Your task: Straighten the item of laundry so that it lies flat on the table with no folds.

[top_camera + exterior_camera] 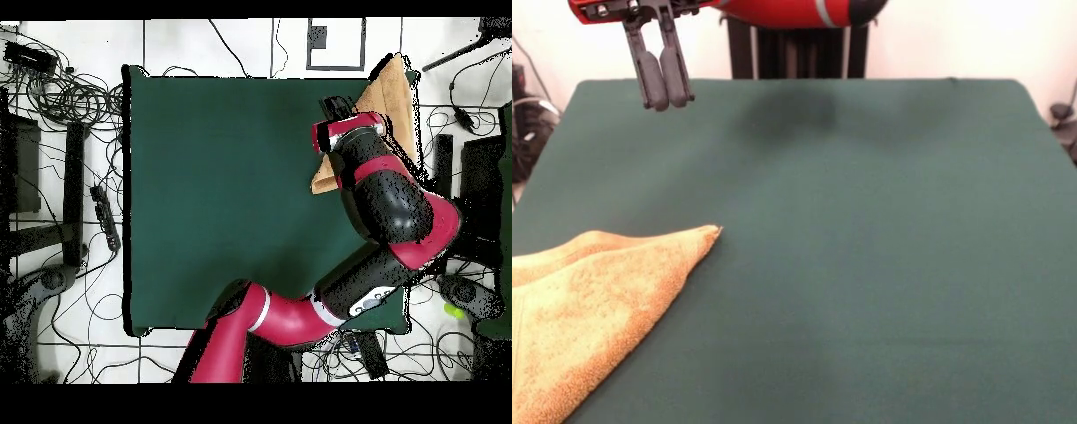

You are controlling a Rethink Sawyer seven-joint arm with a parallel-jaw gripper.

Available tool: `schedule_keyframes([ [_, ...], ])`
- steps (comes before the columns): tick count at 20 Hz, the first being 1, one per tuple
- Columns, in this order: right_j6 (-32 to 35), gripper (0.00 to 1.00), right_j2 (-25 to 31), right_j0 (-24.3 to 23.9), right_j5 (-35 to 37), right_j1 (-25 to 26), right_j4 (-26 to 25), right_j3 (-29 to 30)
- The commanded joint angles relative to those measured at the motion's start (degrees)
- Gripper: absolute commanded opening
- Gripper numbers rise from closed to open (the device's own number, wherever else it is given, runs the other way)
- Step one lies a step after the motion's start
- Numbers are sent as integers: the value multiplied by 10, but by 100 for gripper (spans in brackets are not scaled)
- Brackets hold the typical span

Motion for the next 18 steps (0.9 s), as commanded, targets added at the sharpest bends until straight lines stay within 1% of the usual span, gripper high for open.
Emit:
schedule_keyframes([
  [1,157,0,-9,-2,98,-12,-135,-32],
  [4,149,0,12,7,67,-14,-117,-18],
  [7,154,0,27,15,69,-18,-119,-13],
  [12,157,0,34,17,81,-25,-128,-12],
  [14,156,0,37,20,73,-27,-131,-11],
  [16,159,0,34,16,67,-45,-134,-1],
  [18,171,0,23,7,61,-82,-137,38],
])
